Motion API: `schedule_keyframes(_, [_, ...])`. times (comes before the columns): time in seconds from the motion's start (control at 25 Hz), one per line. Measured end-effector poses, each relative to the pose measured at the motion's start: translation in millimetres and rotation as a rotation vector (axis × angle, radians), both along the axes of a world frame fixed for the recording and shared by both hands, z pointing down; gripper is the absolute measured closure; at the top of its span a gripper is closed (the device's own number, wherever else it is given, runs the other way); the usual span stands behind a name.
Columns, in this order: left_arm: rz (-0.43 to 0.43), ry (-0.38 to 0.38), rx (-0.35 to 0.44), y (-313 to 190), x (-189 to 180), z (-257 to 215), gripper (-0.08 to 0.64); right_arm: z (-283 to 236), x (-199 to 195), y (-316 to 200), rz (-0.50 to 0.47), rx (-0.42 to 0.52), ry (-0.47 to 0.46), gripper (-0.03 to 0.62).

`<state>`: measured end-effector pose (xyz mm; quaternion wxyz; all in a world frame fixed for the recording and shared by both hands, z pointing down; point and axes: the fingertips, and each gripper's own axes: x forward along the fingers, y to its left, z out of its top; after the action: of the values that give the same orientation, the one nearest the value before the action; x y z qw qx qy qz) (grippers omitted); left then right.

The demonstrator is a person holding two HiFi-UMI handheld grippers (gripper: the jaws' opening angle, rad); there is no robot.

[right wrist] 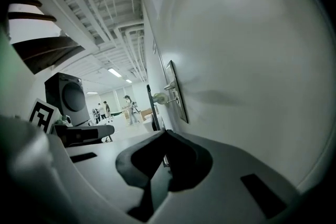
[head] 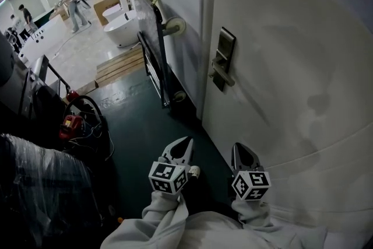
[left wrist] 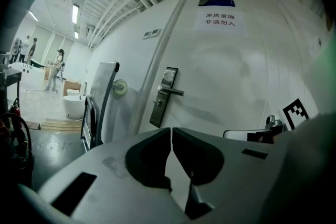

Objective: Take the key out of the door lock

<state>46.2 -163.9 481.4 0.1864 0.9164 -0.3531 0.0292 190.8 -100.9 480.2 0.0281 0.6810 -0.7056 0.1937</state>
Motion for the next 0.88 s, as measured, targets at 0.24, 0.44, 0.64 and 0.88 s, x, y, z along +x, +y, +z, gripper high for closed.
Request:
schedule_keyframes(0.24, [0.044, 0.007, 0.001, -48, 14, -4, 0.538, -4, 10, -43, 0.036, -0.003, 0.008, 0.540])
schedule_keyframes(0.44, [0.061, 0.014, 0.005, -88, 21, -6, 0.538, -5, 17, -77, 0.058, -0.002, 0.014, 0.540])
schedule_keyframes(0.64, [0.088, 0.014, 0.012, -125, 31, -7, 0.538, -5, 25, -111, 0.084, 0.005, 0.013, 0.540])
schedule_keyframes(0.88, [0.130, 0.010, 0.021, -158, 38, -8, 0.538, -3, 28, -142, 0.123, 0.014, 0.004, 0.540])
